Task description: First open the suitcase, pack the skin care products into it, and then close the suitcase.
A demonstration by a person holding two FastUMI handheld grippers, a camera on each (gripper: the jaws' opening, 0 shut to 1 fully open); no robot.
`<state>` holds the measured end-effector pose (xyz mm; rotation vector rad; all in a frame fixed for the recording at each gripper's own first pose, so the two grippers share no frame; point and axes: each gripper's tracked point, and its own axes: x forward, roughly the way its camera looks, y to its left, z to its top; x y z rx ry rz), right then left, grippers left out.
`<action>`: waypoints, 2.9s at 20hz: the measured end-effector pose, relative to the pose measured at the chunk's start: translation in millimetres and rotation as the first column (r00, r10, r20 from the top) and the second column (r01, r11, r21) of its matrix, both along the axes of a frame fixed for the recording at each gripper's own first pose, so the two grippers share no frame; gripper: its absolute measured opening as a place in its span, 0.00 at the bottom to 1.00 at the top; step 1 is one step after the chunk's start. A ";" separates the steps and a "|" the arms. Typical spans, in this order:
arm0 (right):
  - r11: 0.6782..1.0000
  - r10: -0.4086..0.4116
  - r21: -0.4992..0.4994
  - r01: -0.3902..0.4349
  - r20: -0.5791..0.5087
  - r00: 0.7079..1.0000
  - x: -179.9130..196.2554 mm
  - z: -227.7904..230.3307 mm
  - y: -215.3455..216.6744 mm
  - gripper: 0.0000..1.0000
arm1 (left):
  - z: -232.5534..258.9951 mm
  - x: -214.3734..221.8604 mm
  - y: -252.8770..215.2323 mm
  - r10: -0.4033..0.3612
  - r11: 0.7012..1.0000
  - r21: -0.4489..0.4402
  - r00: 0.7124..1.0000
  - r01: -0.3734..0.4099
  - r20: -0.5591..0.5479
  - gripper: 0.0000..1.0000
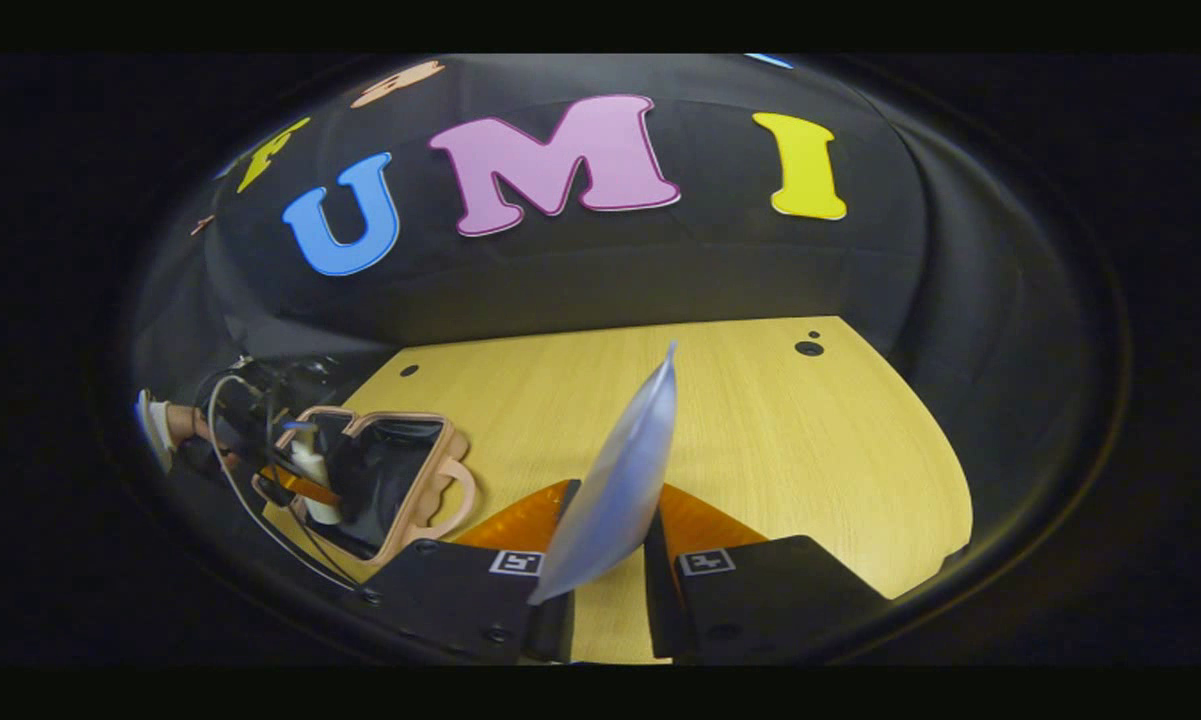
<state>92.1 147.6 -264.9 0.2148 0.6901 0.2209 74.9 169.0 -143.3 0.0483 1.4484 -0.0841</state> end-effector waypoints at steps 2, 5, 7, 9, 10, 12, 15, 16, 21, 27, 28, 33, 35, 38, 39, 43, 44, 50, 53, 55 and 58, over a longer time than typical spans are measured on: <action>1.000 -0.013 0.011 0.013 -0.002 1.000 -7.6 1.5 5.0 0.26 | -14.3 -7.7 4.1 0.022 1.000 -0.002 0.996 -0.022 -0.090 0.60; 0.999 -0.034 0.003 0.034 -0.002 0.999 -18.1 2.9 4.0 0.33 | -35.8 -8.4 18.9 0.048 0.998 0.042 0.983 -0.041 -0.178 0.60; 0.999 -0.031 -0.012 0.031 -0.018 0.999 -24.4 -0.2 3.8 0.33 | -48.4 -7.8 21.9 0.062 0.997 0.047 0.974 -0.053 -0.219 0.60; 1.000 -0.003 -0.003 0.003 -0.056 0.998 -28.3 -3.6 16.1 0.33 | -59.5 -4.5 20.4 0.073 0.997 0.031 0.965 -0.067 -0.252 0.60; 1.000 0.019 0.003 -0.019 -0.067 0.998 -28.4 -4.2 26.2 0.33 | -64.5 -3.9 19.3 0.076 0.997 0.027 0.963 -0.071 -0.257 0.58; 0.998 0.066 0.030 -0.063 -0.094 0.993 -26.1 -4.4 52.8 0.33 | -70.0 2.8 18.0 0.081 0.997 0.028 0.969 -0.077 -0.232 0.56; 0.989 0.118 0.109 -0.104 -0.132 0.984 -17.8 -4.6 96.8 0.33 | -68.9 9.4 17.9 0.028 1.000 0.016 0.987 -0.025 -0.161 0.60; 0.984 0.139 0.129 -0.120 -0.150 0.979 -15.0 -6.9 111.5 0.33 | -67.9 14.8 17.9 0.018 1.000 0.014 0.993 -0.017 -0.120 0.61; 0.948 0.287 0.215 -0.235 -0.258 0.922 -11.5 -16.5 192.1 0.33 | -12.6 39.7 11.1 -0.082 0.996 0.007 0.951 0.084 0.299 0.67; 0.866 0.498 0.305 -0.395 -0.468 0.730 -47.0 -52.6 289.0 0.33 | 51.0 -25.8 54.3 0.094 0.994 -0.087 0.869 -0.059 0.485 0.67; 0.861 0.508 0.308 -0.404 -0.524 0.683 -54.9 -63.3 298.2 0.33 | 49.6 -37.8 71.6 0.142 0.989 -0.106 0.857 -0.103 0.496 0.67; 0.860 0.445 0.192 -0.473 -0.736 0.510 -78.5 -130.2 303.6 0.23 | 53.1 -83.9 165.2 0.332 0.942 -0.137 0.791 -0.306 0.514 0.72; 0.884 0.408 0.206 -0.420 -0.779 0.476 -81.2 -139.0 311.9 0.24 | 47.4 -97.2 198.3 0.394 0.916 -0.141 0.771 -0.376 0.500 0.73; 0.907 0.362 0.200 -0.370 -0.818 0.446 -80.0 -152.2 315.0 0.25 | 34.3 -111.8 238.2 0.462 0.881 -0.147 0.747 -0.450 0.478 0.73; 0.921 0.333 0.189 -0.342 -0.836 0.437 -79.0 -154.5 314.1 0.26 | 32.5 -112.9 246.3 0.475 0.874 -0.155 0.741 -0.461 0.474 0.73; 0.952 0.284 0.195 -0.236 -0.853 0.438 -69.0 -154.8 323.2 0.45 | 20.7 -104.1 271.9 0.509 0.853 -0.156 0.728 -0.498 0.459 0.73; 0.952 0.284 0.195 -0.237 -0.850 0.444 -68.0 -150.7 323.3 0.56 | 14.8 -100.6 277.0 0.517 0.849 -0.164 0.728 -0.502 0.450 0.73; 0.939 0.337 0.243 -0.243 -0.793 0.508 -61.4 -116.5 330.0 0.80 | -36.4 -73.9 307.1 0.533 0.840 -0.133 0.757 -0.526 0.378 0.73; 0.903 0.429 0.331 -0.274 -0.661 0.615 -52.5 -73.5 333.7 0.82 | -64.7 -43.5 320.0 0.559 0.828 -0.179 0.754 -0.532 0.344 0.75; 0.871 0.486 0.380 -0.310 -0.584 0.651 -56.8 -41.3 320.8 0.93 | -51.9 -20.3 336.2 0.572 0.820 -0.206 0.748 -0.534 0.337 0.75; 0.865 0.493 0.391 -0.315 -0.542 0.681 -66.2 -25.4 290.1 0.93 | -28.3 -7.9 354.9 0.608 0.793 -0.248 0.704 -0.556 0.367 0.75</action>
